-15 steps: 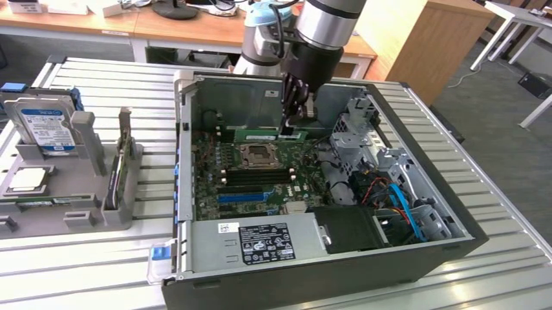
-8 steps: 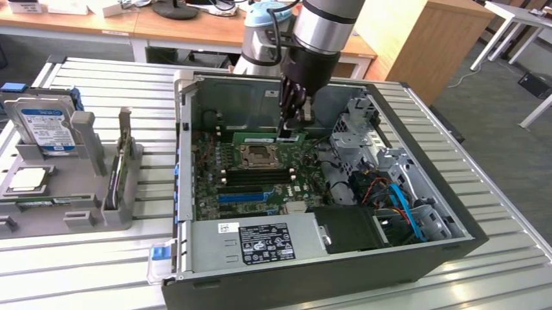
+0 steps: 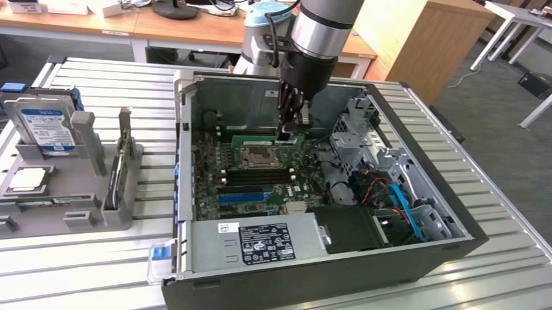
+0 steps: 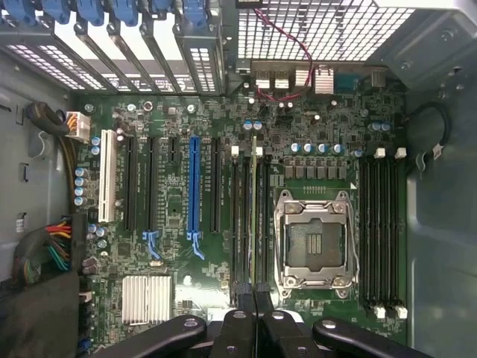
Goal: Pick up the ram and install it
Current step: 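Insert the ram into the slot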
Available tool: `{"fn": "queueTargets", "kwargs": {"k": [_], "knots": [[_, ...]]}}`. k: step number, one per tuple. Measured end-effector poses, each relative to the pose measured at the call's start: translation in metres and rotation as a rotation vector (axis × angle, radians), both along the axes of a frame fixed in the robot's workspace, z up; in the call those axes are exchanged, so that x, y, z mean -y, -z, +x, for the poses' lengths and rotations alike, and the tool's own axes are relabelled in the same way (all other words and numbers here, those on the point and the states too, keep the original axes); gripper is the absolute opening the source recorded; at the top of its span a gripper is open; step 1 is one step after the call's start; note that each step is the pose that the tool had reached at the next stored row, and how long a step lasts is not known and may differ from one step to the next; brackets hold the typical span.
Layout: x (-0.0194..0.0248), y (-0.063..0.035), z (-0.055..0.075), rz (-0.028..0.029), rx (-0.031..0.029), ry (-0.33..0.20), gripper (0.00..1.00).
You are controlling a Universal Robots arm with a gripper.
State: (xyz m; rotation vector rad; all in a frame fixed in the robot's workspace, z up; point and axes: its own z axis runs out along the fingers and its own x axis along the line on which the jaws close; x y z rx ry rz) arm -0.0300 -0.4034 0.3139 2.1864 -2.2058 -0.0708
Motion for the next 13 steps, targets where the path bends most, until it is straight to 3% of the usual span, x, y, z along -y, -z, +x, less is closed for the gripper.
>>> {"fn": "queueTargets", "kwargs": {"k": [5, 13], "knots": [[0.0000, 0.0052, 0.0000, 0.0001, 0.0001, 0.000, 0.11], [0.0000, 0.0053, 0.0009, 0.0000, 0.0001, 0.000, 0.11]]}}
